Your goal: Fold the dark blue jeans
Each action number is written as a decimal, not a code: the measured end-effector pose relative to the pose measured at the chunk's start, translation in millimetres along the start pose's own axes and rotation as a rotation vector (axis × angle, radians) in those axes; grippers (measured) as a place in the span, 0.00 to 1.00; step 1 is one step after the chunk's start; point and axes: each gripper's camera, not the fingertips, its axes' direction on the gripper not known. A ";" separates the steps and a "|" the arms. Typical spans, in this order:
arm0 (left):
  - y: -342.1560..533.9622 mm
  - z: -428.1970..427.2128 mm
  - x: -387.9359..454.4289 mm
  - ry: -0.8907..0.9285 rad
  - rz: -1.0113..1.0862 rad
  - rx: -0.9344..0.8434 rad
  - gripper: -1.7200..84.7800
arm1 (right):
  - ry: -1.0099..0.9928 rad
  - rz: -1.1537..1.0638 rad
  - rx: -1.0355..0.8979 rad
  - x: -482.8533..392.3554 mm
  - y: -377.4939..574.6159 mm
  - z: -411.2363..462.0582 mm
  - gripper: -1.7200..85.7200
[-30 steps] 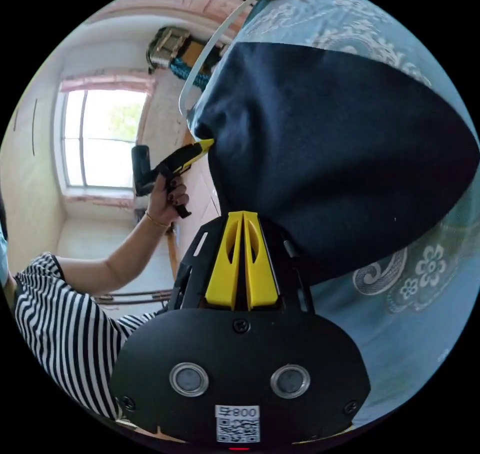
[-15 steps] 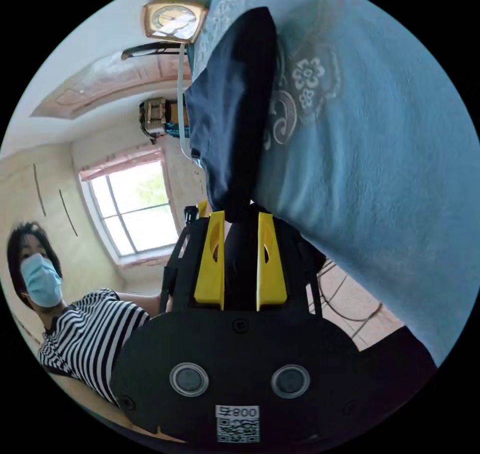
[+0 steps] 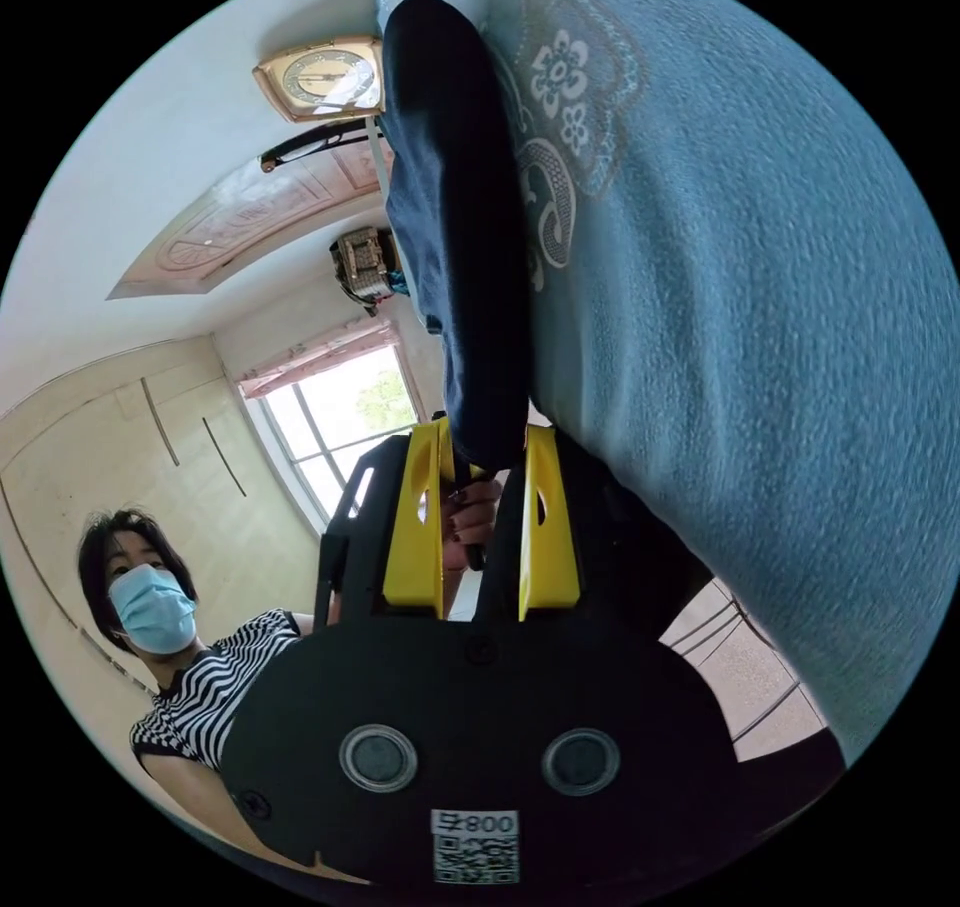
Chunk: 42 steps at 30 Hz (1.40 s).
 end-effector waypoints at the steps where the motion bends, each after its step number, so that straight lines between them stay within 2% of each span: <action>1: 0.5 -0.4 0.3 0.005 0.004 0.004 0.13 | -0.016 0.004 0.010 2.9 0.9 -3.3 0.17; 5: -0.1 -0.7 3.1 0.014 0.024 0.017 0.11 | -0.109 0.016 0.032 7.4 -0.2 -3.9 0.18; 13: 2.0 1.6 -4.6 -0.008 0.022 -0.005 0.12 | -0.094 0.016 0.014 5.4 -13.3 8.5 0.15; 16: 13.2 -13.2 -14.7 0.017 0.011 0.068 0.12 | -0.069 0.012 0.027 3.5 -6.2 -0.1 0.12; 21: 17.2 -46.4 -42.0 0.061 -0.041 0.290 0.17 | -0.068 -0.051 0.044 -18.6 3.8 -12.6 0.10; 28: -11.7 -47.8 -50.0 0.077 -0.024 0.404 0.20 | -0.061 -0.133 0.060 -50.0 18.6 -41.1 0.09; 37: -39.8 5.6 -66.6 0.106 -0.074 0.423 0.20 | -0.101 -0.105 0.096 -31.5 49.6 -73.4 0.09; 42: -55.5 53.3 -65.8 0.066 -0.084 0.374 0.16 | -0.099 -0.111 0.117 -23.5 70.8 -97.1 0.09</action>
